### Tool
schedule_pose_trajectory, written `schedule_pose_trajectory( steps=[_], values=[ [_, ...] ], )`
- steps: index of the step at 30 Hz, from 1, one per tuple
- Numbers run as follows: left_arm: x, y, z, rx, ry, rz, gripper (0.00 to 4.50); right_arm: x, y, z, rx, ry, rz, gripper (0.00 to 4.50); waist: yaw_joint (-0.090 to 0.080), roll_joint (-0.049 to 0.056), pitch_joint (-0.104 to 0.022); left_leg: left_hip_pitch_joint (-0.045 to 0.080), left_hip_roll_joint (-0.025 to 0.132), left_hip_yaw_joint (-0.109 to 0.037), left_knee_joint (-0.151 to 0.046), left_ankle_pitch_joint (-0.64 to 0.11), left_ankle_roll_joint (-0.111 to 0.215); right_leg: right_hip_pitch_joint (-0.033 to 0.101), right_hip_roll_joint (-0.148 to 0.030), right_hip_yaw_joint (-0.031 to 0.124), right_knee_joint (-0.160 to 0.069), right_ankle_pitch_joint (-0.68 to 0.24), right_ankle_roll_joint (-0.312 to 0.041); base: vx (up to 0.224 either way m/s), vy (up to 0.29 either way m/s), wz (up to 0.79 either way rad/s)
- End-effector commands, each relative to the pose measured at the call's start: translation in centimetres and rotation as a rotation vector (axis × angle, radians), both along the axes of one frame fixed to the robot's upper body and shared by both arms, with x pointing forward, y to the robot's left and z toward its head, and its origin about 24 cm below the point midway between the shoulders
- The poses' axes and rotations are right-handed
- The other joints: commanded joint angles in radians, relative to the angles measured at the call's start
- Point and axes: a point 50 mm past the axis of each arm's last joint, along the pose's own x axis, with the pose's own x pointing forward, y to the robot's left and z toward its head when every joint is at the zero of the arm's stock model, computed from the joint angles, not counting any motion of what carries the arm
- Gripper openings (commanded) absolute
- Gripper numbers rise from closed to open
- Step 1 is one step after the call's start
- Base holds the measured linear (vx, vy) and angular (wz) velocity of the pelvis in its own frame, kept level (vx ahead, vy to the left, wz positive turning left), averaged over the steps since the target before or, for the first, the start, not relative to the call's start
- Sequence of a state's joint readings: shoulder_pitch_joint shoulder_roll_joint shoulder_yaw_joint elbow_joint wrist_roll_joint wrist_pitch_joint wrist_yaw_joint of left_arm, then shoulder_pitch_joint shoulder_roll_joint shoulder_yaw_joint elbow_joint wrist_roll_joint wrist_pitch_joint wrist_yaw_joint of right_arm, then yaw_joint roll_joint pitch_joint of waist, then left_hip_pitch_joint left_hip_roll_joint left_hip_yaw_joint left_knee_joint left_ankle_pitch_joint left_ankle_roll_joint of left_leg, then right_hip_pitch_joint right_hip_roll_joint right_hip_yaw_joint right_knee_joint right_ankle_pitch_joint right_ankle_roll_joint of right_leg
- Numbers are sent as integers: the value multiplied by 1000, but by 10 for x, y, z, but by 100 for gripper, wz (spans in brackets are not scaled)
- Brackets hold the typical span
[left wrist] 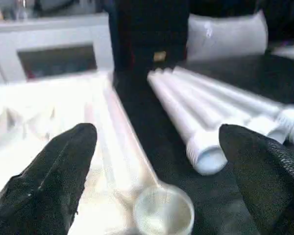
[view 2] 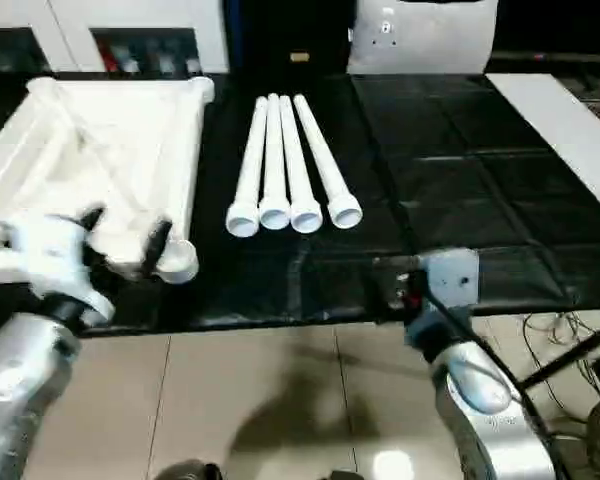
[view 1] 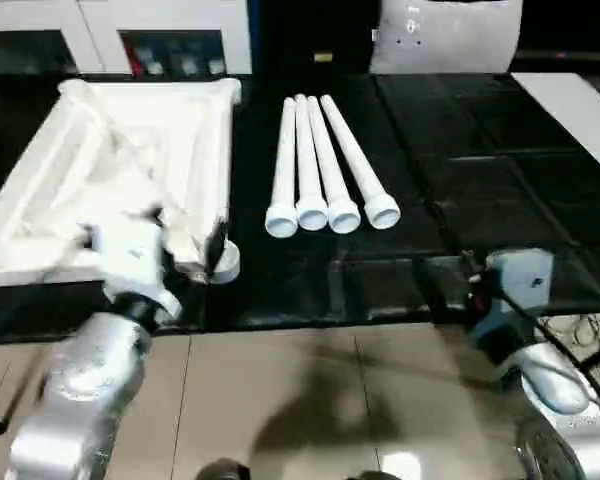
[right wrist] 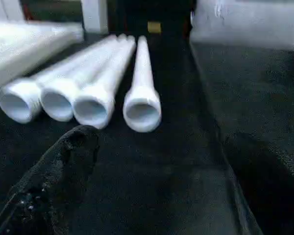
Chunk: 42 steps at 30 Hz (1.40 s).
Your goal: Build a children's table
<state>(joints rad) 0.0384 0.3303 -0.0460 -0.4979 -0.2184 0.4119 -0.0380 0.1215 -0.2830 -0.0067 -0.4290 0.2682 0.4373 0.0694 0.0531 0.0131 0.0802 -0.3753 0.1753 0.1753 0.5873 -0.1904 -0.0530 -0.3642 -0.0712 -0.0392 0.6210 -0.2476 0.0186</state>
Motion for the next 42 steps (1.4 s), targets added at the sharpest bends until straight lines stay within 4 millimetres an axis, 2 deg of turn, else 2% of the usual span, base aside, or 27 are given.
schedule_pose_trajectory(
  steps=[1,4,5,6,7,8,9,11,13,15,17,20,25,27,28,30,32,33,34,35,36,37,38,39,40,41,42],
  values=[
    [-1,-1,-9,8,47,22,447,-1,0,-2,43,36,-55,450,2,8,-50,-4,23,-8,-51,-155,63,40,-85,68,-88,13,-144,0,0,0],
    [-2,-3,-17,48,66,24,447,-4,9,0,62,8,-32,450,26,10,-50,-39,27,-38,21,-109,188,64,-207,131,-138,-114,-170,-7,21,0],
    [-2,-3,-17,42,69,30,447,-6,14,2,85,-16,-11,450,35,16,-54,-65,43,-74,66,-86,211,78,-267,157,-150,-194,-176,-14,122,-4],
    [-2,-4,-16,35,70,37,447,-8,19,3,126,-16,18,450,39,40,-56,-67,61,-94,51,-61,205,66,-245,142,-145,-218,-220,3,165,-4],
    [0,-4,-16,27,76,30,447,-9,32,6,81,-37,107,450,23,63,-64,-29,53,-80,-26,-41,222,40,-99,57,-95,-180,-233,3,165,-4],
    [1,-6,-15,26,73,22,447,-9,39,7,65,-34,170,450,10,78,-76,23,50,-78,-37,-8,244,1,-21,16,-50,-128,-220,14,191,2],
    [4,-5,-12,14,64,19,447,-8,47,9,68,-25,218,450,-17,96,-74,42,61,-99,-53,8,277,-27,30,-21,15,-87,-157,-17,186,13],
    [8,-8,-8,6,49,26,447,-2,48,11,91,-18,220,450,-16,100,-63,13,78,-98,-84,-97,160,-20,11,-18,26,-30,-95,-37,161,14],
    [10,-12,-8,5,41,42,447,4,44,9,117,-17,189,450,-11,86,-51,4,33,-82,-88,-405,-71,-14,-40,15,-34,-17,-73,-77,88,10],
    [6,-14,-7,-33,46,49,447,10,29,6,37,-17,40,450,-13,77,-52,13,20,-83,-82,-554,-129,-14,-64,32,-66,-169,-53,-74,20,2],
    [3,-14,-10,-27,77,46,447,7,25,9,137,8,3,450,-17,66,-41,16,12,-85,-81,-612,-107,-16,-78,49,-97,-381,-38,-62,-12,0],
    [3,-10,-17,2,89,77,447,3,25,0,74,29,17,450,-30,45,-36,3,12,-86,-79,-561,-63,-11,-86,51,-118,-482,-15,-34,-25,-2],
    [4,-9,-13,0,98,76,447,6,33,-3,80,31,54,450,-36,46,-41,-10,13,-85,-83,-482,-23,-1,-84,49,-113,-450,-32,0,0,0],
    [5,-9,-12,12,100,73,447,9,34,-2,70,23,62,450,-40,48,-44,13,12,-87,-78,-572,-30,-5,-85,45,-123,-571,-19,0,0,0],
    [6,-9,-12,16,99,68,447,10,35,-2,71,22,71,450,-36,61,-23,-70,-26,-118,-111,-632,12,54,-102,-16,-119,-724,21,0,0,0],
    [8,-8,-10,28,93,62,447,13,38,-4,73,24,83,450,-52,61,-41,-42,-49,-119,-55,-634,21,60,-135,-40,-152,-826,-11,28,-1,49],
    [9,-8,-9,31,91,59,447,15,39,-4,67,19,85,450,-54,67,-40,-52,-42,-121,-47,-569,58,107,-144,-65,-177,-764,-47,54,-7,61],
    [10,-8,-6,33,87,57,447,19,39,-4,56,14,82,450,-53,78,-28,-59,-44,-130,-75,-597,49,120,-114,-87,-168,-729,-42,62,0,61],
    [11,-8,-6,34,87,57,447,20,39,-4,56,14,81,450,-54,86,-31,-43,-51,-148,-105,-646,28,129,-76,-97,-144,-636,-51,62,0,61],
    [11,-7,-7,35,90,57,447,20,42,-5,97,8,94,450,-62,94,-42,7,-50,-189,-126,-652,35,120,-35,-95,-114,-469,-65,129,18,69],
    [10,-6,-8,36,92,58,447,20,45,-6,129,3,103,450,-69,95,-43,26,-50,-220,-135,-653,57,109,-19,-90,-97,-398,-67,160,24,65],
    [8,-5,-10,45,100,51,447,19,46,-7,105,1,112,450,-80,103,-56,75,-50,-278,-136,-602,118,94,0,-75,-66,-277,-52,160,24,65],
    [7,-4,-11,51,104,46,447,19,46,-8,85,1,117,450,-84,101,-51,91,-56,-306,-138,-595,149,78,10,-62,-49,-251,-37,141,16,61],
    [6,-3,-12,55,110,42,447,18,46,-8,38,-4,128,450,-87,100,-44,98,-63,-358,-144,-617,191,63,13,-25,-18,-234,-6,137,-16,65],
    [5,-2,-13,55,112,40,447,17,46,-8,11,-7,134,450,-80,75,-39,75,-90,-369,-135,-573,200,70,-20,22,-50,-245,-3,137,-16,65],
    [5,-1,-14,55,115,41,447,17,45,-8,14,-15,128,450,-66,65,-43,54,-120,-339,-109,-512,183,93,-57,49,-97,-256,-9,161,-86,79],
    [6,0,-16,55,119,40,447,17,41,-5,0,-41,101,450,-65,56,-42,44,-88,-247,-48,-376,157,138,-92,104,-141,-207,-79,218,-91,38]
  ],
)
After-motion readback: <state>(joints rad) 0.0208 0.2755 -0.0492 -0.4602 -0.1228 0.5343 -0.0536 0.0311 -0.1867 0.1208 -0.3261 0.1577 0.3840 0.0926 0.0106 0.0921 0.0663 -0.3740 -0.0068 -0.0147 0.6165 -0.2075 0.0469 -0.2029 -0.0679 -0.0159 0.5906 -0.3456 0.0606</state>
